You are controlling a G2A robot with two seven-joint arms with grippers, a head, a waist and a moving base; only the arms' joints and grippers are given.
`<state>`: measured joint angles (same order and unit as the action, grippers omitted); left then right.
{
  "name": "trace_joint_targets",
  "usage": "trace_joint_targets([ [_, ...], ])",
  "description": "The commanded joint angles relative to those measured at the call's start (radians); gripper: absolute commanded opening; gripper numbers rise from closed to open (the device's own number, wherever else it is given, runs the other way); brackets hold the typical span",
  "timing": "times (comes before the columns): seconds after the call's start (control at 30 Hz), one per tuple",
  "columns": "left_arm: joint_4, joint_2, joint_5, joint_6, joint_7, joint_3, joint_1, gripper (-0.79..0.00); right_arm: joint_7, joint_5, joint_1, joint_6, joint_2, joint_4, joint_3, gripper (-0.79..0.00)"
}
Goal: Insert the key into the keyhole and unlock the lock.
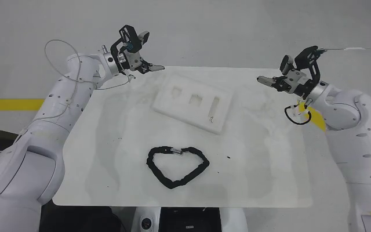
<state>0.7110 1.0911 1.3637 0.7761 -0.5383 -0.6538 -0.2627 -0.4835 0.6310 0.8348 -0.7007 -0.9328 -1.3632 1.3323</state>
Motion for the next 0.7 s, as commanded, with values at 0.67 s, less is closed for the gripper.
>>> trace_joint_targets([
  [0.67, 0.000, 0.000, 0.000, 0.000, 0.000, 0.000, 0.000, 0.000, -0.484, -0.310, -0.039, 0.200, -0.021, -0.114, -0.213, 0.000],
])
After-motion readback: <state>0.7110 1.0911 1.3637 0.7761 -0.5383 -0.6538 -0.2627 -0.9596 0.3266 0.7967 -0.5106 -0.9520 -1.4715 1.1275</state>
